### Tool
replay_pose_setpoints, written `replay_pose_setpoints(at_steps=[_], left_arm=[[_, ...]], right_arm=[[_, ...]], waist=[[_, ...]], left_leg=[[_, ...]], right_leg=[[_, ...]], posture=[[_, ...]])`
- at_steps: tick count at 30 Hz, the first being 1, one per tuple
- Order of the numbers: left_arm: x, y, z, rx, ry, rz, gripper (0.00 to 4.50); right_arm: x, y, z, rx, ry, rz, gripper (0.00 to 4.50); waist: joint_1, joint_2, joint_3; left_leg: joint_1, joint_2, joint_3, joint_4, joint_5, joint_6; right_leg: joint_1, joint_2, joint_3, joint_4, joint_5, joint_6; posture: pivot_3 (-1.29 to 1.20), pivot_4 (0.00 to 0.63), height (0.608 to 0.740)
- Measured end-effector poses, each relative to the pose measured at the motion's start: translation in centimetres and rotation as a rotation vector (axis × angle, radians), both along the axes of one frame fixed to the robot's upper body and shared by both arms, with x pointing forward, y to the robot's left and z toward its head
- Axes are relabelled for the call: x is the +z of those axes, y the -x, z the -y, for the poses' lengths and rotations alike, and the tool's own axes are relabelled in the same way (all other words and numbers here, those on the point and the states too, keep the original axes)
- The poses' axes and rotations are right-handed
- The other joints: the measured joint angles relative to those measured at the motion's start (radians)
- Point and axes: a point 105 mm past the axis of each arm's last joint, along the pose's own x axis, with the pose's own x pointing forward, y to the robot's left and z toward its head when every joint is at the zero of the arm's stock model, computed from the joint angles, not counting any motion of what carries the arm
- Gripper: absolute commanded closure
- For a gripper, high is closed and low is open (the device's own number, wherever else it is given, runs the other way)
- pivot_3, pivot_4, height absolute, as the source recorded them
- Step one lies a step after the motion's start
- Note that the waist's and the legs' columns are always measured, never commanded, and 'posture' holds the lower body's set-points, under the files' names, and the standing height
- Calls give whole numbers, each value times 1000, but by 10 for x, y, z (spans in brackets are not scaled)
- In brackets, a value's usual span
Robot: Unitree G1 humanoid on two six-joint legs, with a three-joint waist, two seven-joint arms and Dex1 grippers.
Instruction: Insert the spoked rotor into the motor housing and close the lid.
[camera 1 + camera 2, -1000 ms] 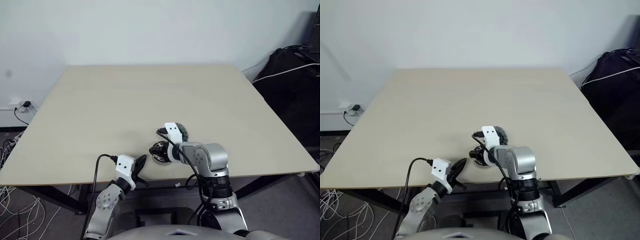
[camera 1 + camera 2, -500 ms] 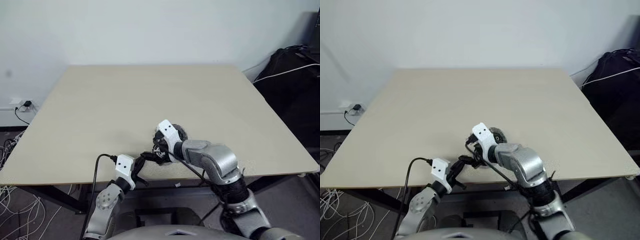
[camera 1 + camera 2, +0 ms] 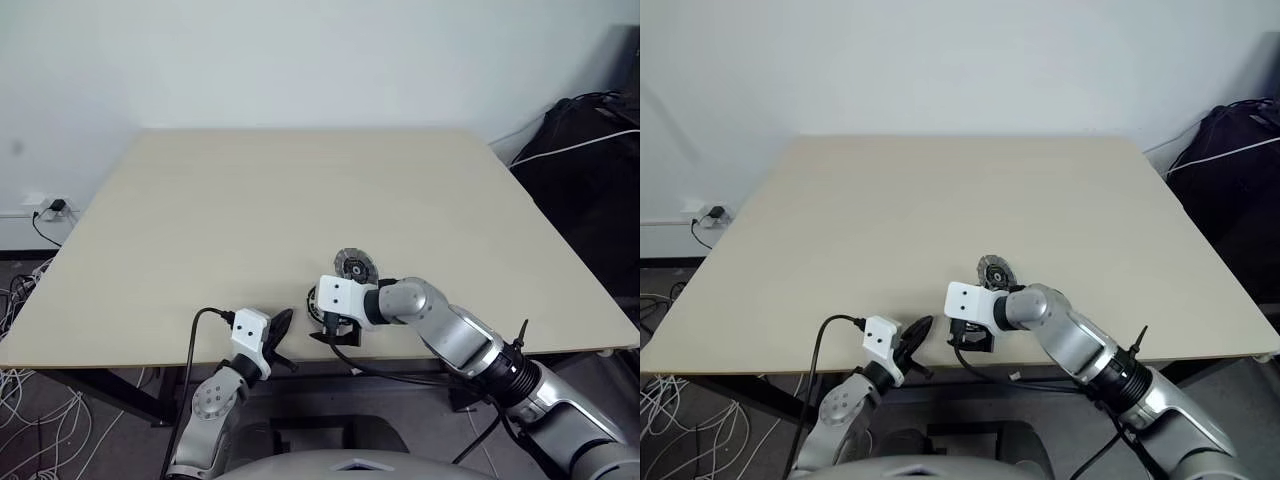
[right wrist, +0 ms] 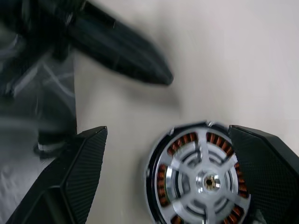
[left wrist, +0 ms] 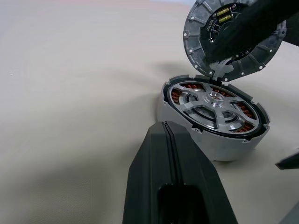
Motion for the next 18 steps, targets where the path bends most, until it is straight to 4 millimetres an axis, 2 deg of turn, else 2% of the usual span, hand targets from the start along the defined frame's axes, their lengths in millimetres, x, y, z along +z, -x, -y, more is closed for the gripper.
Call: replay_pose_setpoints(at_steps=[18], left_arm=[[-1, 1, -1, 3, 0, -4, 4500]], right_arm=[[-13, -2, 43, 177, 282, 78, 28]], waist=[[8, 0, 0]], left_leg=[[0, 0, 0, 0, 0, 0]], right_leg=[[1, 0, 0, -2, 0, 0]], posture=[[0, 0, 740]])
